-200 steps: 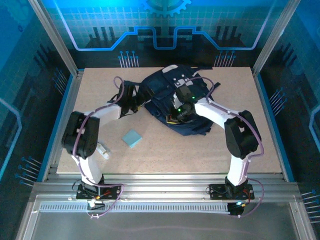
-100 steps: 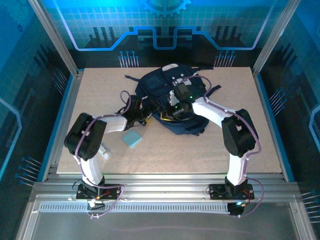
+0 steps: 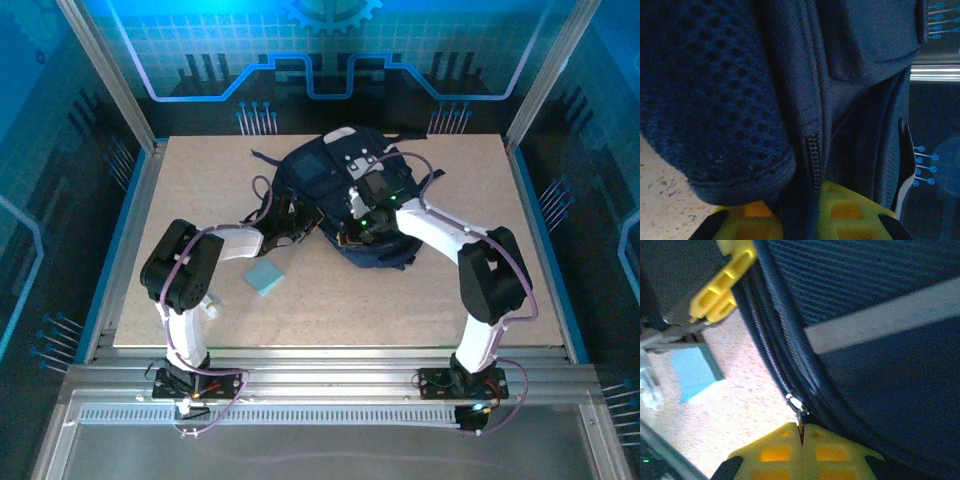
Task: Pack books, pencil case, and school supplies into a backpack
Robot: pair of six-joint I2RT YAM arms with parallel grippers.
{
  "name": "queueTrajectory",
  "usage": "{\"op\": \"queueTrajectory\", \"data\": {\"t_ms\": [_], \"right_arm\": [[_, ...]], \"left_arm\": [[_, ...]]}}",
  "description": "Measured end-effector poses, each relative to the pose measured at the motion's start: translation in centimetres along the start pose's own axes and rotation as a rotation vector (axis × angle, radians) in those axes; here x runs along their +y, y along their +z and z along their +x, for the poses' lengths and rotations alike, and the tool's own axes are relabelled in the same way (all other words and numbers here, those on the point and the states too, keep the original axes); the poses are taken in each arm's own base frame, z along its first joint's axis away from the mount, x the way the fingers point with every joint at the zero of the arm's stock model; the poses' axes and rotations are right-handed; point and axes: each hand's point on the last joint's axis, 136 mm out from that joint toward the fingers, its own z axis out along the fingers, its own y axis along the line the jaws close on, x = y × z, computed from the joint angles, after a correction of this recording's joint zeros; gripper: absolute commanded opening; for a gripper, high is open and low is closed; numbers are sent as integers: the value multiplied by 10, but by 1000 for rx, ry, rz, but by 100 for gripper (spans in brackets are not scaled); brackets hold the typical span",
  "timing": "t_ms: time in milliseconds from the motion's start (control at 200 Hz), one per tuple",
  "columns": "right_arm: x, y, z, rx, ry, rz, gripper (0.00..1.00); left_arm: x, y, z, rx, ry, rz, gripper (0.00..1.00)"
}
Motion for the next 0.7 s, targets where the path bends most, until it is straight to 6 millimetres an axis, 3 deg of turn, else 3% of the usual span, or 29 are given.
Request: {"op": "queueTrajectory", "data": {"t_ms": [325, 440, 510, 650, 700], "right_arm": [[-43, -30, 0, 3, -50, 137, 0], [-101, -64, -2, -39, 62, 266, 0], [-123, -77, 0, -49, 115, 295, 0], [-119, -75, 11, -21, 106, 284, 0], [-116, -73, 13, -12, 102, 276, 0]], "left_arm": [[-9, -2, 5, 81, 86, 16, 0], [8, -10, -15, 55, 93, -36, 0], [18, -16, -27, 40, 93, -62, 0], [24, -19, -32, 39, 112, -84, 0], [24, -19, -31, 42, 118, -85, 11]]}}
